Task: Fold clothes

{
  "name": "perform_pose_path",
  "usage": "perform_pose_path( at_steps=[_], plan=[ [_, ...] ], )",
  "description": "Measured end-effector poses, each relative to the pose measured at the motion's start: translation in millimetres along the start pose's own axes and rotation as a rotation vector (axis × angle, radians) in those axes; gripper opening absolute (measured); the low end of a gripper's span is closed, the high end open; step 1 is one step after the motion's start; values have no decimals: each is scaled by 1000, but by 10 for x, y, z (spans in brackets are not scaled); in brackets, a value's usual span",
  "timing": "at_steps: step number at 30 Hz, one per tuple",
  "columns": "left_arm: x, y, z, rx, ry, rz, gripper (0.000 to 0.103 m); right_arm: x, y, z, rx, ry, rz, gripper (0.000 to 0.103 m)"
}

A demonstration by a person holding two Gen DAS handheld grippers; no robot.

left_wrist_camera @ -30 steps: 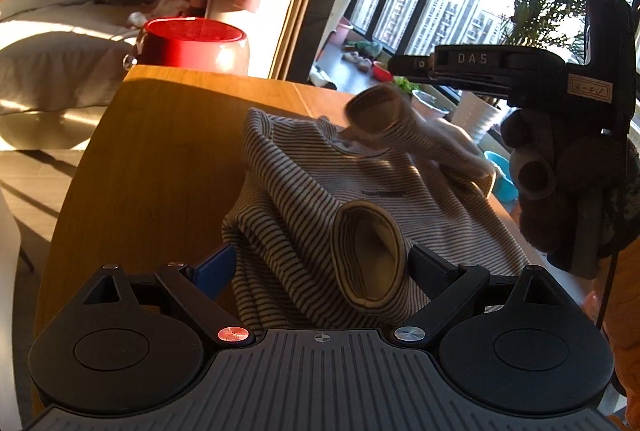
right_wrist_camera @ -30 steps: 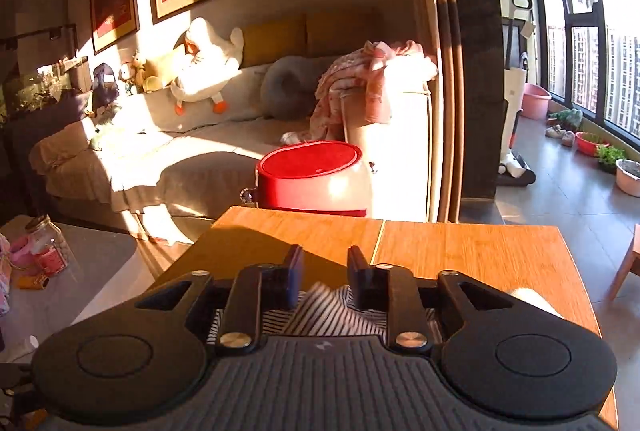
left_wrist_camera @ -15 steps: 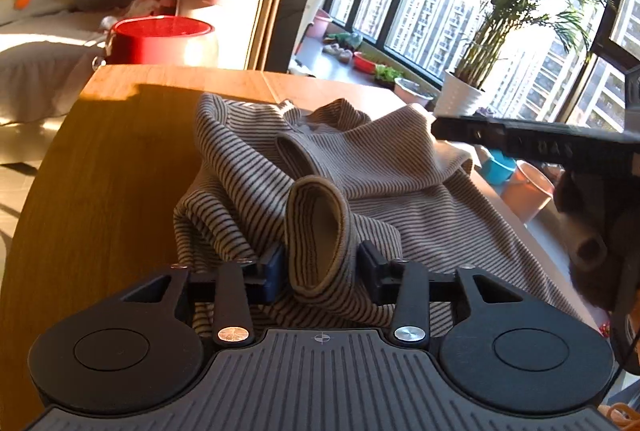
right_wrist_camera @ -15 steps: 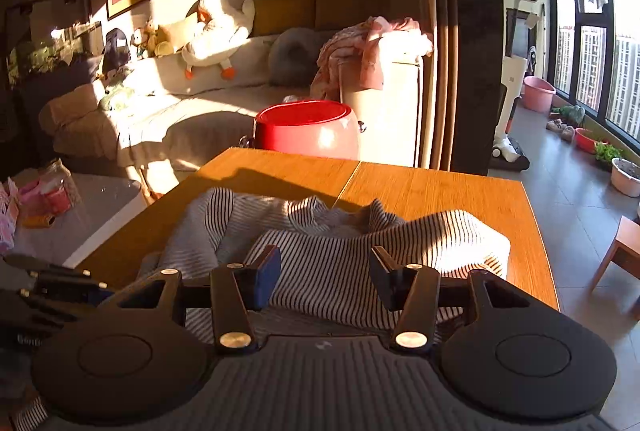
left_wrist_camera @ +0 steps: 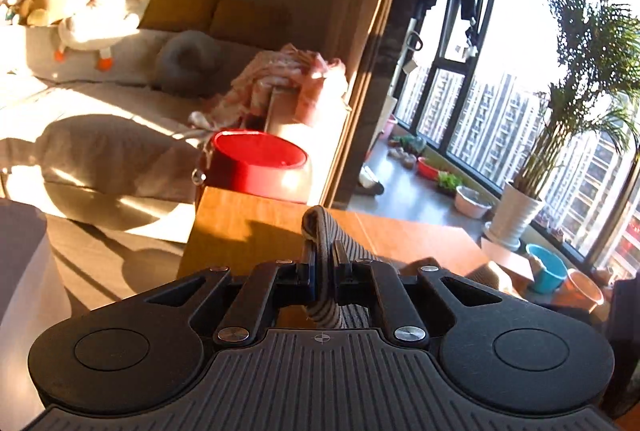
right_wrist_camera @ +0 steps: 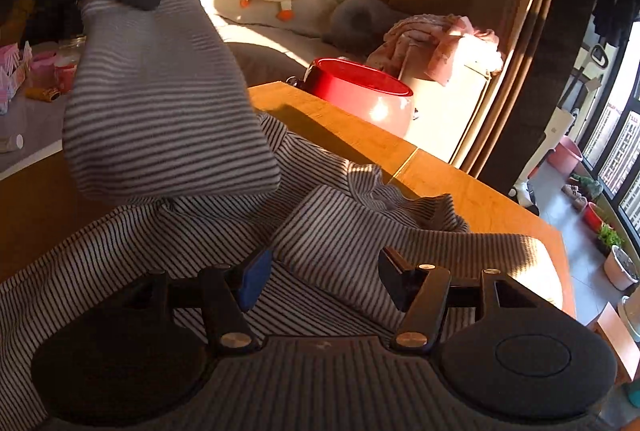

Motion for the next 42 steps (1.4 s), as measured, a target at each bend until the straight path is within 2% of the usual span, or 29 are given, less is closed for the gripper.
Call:
perform_pose_path(
  at_steps=[1, 2, 3, 5, 7, 9, 11, 12, 14, 17, 19, 21, 22, 23, 26, 29, 31, 33, 34, 35, 37, 39, 41, 42],
  plan=[
    [-6, -22, -13, -7, 2, -1, 9, 107, -49, -7, -13, -21, -4, 57],
    [-11, -41, -19, -14, 3, -2, 9, 210, -95, -16, -23, -42, -9, 30],
    [-12, -67, -31, -23, 4, -2, 9, 277, -115, -45, -6, -49, -24, 14],
    [-23, -128, -76, -45, 15, -5, 9, 291, -53, -209, 97, -5, -13, 10],
    [-46, -194, -135, -68, 32, -9, 9, 222, 61, -430, 267, 75, -71, 10],
    [-52, -210, -166, -79, 40, -12, 9, 223, 146, -557, 418, 109, -169, 10],
    [-53, -176, -162, -78, 39, -4, 9, 318, 155, -528, 483, 93, -213, 11],
    [-54, -157, -158, -76, 38, 1, 9, 371, 141, -470, 508, 69, -258, 17],
    [-59, -116, -141, -71, 33, 12, 9, 434, 130, -340, 545, 26, -326, 22],
    [-43, -63, -132, -58, 26, 13, 9, 210, 304, -264, 524, 76, -278, 29],
    [-27, -24, -129, -50, 21, 14, 9, -35, 545, -250, 494, 146, -180, 29],
    [18, 42, -127, -41, 15, 22, 9, -242, 886, -181, 478, 193, -2, 29],
    [39, 97, -127, -36, 13, 28, 9, -289, 1053, -99, 498, 192, 64, 29],
    [74, 170, -128, -28, 9, 36, 9, -295, 1196, 24, 542, 165, 83, 29],
    [183, 429, -138, 1, -6, 59, 9, -44, 1285, 527, 624, -61, -18, 33],
    [328, 764, -177, 42, -22, 83, 9, -165, 1171, 656, 575, 22, -32, 38],
    [421, 1014, -188, 43, -37, 133, 10, -240, 1137, 675, 569, 55, -49, 44],
    [486, 1244, -183, 45, -50, 185, 19, -356, 1207, 686, 577, 85, -23, 44],
    [500, 1345, -170, 48, -54, 210, 27, -417, 1257, 695, 582, 98, -1, 44],
    [507, 1414, -138, 55, -58, 223, 39, -478, 1311, 704, 589, 110, 22, 44],
    [527, 1467, -61, 66, -70, 227, 52, -618, 1495, 740, 636, 129, 84, 44],
    [558, 1416, 21, 70, -89, 206, 53, -723, 1664, 779, 709, 141, 101, 44],
    [589, 1365, 102, 75, -108, 184, 57, -782, 1732, 794, 792, 142, 34, 45],
    [605, 1340, 142, 77, -117, 174, 59, -793, 1710, 791, 817, 133, -12, 49]
  ],
)
Point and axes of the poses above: each gripper's, at about its wrist camera, not at the fingertips, and x roughly the way its jaws point, y to its right, z to its underside, the point moved 7 cm from there along x, roughly the way its jaws point, and after that the axes turned 3 degrees about y, right-handed, at the moved point
